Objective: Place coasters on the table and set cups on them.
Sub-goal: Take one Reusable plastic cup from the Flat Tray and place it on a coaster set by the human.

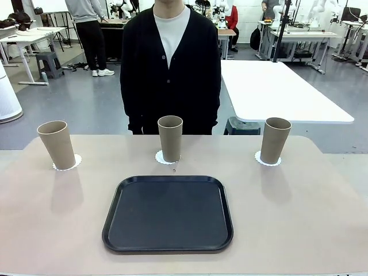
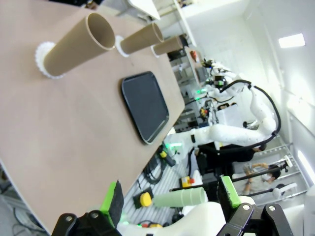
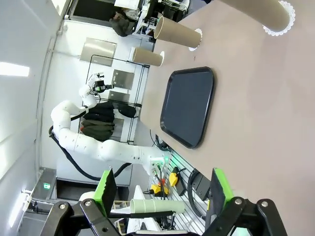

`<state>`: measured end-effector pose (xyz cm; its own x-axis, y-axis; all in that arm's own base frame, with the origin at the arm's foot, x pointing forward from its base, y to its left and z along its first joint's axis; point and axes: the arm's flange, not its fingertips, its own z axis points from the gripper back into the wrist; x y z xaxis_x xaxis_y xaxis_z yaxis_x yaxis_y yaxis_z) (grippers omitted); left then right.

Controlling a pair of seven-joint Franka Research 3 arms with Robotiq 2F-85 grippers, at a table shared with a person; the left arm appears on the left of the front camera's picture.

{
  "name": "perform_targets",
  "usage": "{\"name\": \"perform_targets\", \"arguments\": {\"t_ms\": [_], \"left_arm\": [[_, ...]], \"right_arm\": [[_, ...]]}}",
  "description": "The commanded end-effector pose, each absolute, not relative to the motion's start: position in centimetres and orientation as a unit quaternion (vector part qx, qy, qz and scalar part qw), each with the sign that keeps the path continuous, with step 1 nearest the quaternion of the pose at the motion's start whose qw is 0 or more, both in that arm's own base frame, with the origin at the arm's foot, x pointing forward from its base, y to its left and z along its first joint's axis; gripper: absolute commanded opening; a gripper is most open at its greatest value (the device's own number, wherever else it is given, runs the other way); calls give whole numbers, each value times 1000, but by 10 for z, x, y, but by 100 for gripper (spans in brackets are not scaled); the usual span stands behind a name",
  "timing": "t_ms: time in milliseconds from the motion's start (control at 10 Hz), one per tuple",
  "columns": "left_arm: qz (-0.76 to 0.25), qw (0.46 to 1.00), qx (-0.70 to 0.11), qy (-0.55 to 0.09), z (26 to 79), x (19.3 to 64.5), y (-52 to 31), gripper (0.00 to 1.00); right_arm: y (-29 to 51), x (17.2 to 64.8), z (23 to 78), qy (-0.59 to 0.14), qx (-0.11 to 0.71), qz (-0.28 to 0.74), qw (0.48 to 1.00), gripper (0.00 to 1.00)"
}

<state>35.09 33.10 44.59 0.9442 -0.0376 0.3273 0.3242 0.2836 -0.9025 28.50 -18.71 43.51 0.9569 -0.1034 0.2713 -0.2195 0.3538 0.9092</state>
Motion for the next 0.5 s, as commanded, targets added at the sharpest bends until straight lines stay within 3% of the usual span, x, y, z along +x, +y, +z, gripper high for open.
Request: {"name": "perform_targets", "arguments": {"t_ms": [0,400], "left_arm": [[-110,794,-585,-120,449,350,331,100],[-110,794,-585,-120,449,350,331,100]], "right_arm": [[-188,282,437,-146,571,39,807,100],[-188,282,437,-146,571,39,807,100]]}}
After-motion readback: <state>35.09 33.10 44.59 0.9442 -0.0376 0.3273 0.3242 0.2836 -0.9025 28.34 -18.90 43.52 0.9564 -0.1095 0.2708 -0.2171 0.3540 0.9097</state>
